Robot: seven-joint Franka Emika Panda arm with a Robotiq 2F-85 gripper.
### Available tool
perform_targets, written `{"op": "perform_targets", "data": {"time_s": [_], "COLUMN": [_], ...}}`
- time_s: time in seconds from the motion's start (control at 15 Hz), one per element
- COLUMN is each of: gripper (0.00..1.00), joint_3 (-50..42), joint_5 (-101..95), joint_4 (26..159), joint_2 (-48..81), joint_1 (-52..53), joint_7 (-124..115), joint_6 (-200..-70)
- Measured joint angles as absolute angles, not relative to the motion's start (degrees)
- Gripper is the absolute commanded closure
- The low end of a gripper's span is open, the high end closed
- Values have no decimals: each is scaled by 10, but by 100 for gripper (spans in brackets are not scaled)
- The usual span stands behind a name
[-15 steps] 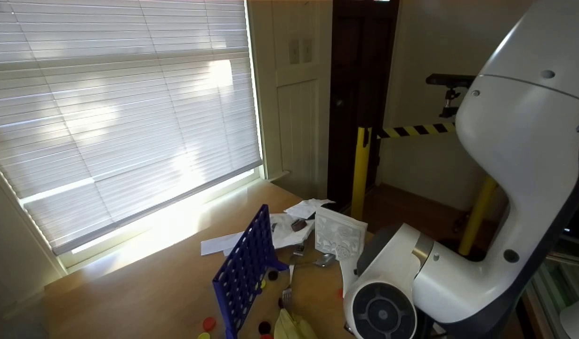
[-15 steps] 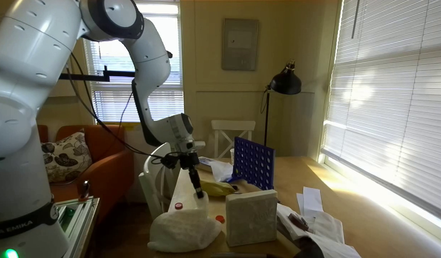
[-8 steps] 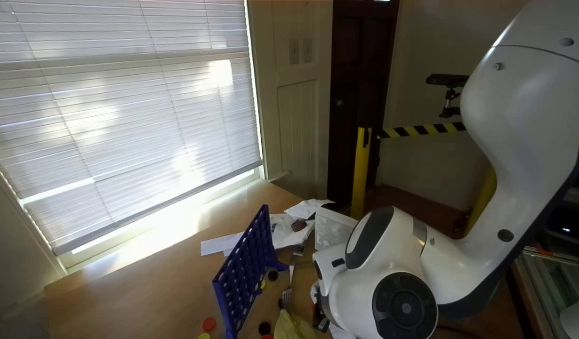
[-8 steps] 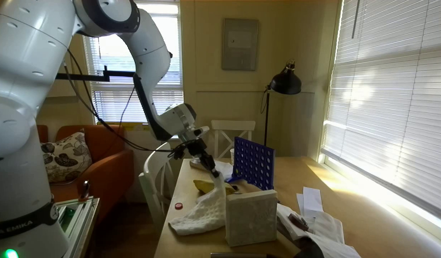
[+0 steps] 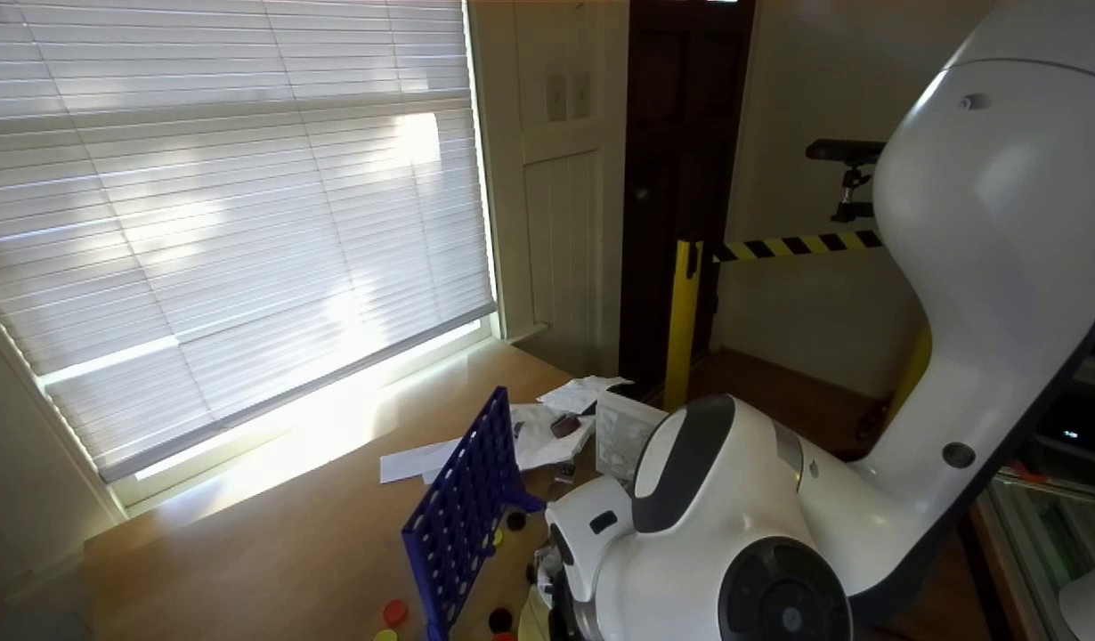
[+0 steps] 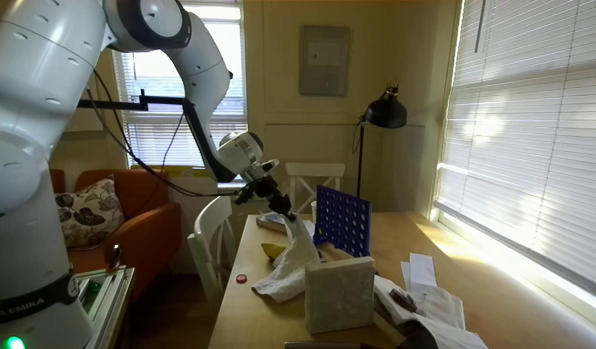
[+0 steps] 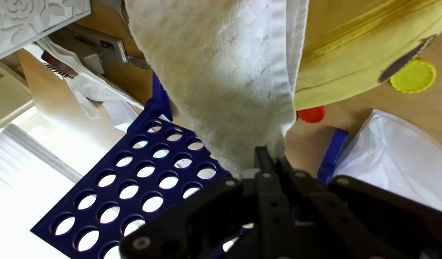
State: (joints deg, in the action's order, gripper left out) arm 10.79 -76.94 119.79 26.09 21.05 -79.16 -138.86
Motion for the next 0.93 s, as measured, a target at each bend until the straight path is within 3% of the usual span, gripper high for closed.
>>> {"op": "perform_targets", "data": {"time_s": [0.2,0.93], "gripper": [99,99], "joint_3": [109,126], "joint_5": [-770,-843], "joint_4": [1198,1086], "joint_2": [261,349], "joint_1": [208,195], "joint_7": [-792,-768], "joint_6": [-1399,-1717]}}
